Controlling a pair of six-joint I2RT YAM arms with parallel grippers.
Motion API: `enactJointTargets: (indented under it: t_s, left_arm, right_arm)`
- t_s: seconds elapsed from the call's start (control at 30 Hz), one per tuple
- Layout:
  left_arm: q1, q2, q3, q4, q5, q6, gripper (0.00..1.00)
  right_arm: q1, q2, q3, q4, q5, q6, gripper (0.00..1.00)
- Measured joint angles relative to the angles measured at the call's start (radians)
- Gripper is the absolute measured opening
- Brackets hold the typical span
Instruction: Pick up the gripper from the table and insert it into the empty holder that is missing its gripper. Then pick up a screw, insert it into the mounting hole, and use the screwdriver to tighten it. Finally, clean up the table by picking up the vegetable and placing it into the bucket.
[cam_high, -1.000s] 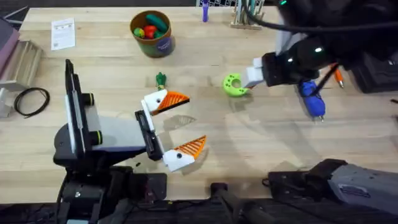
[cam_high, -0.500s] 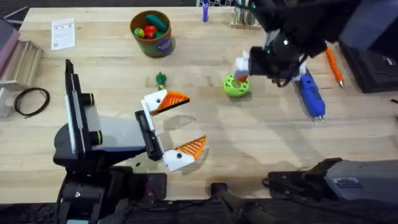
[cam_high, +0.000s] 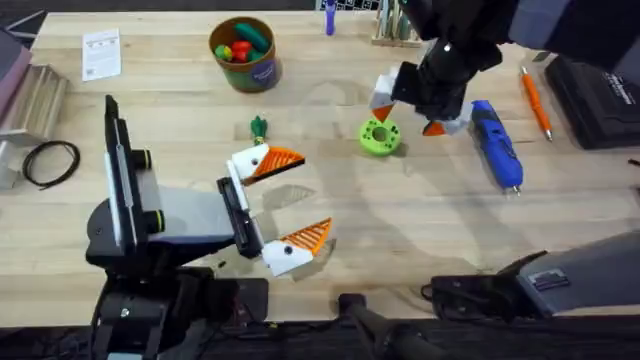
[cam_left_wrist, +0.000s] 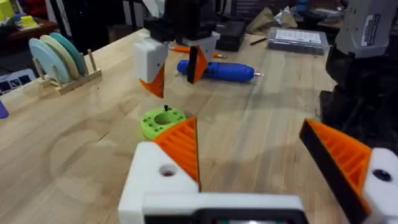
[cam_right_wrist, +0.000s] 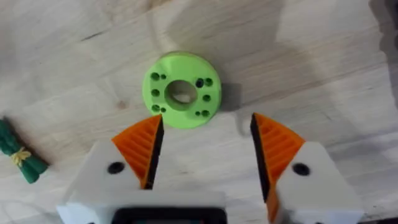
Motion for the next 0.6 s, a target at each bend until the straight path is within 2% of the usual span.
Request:
enactJointTargets:
  t_s: [0.23,0.6]
  left_arm:
    - [0.0,0.0,0.0,0.0,0.0,0.0,0.985]
    - [0.0,0.0,0.0,0.0,0.0,0.0,0.985]
  right_arm:
    - [-0.008,0.053,0.0,0.069,-0.036,0.03,0.784]
    - [-0.008,0.107,0.0,0.09,-0.024,0.072,0.75]
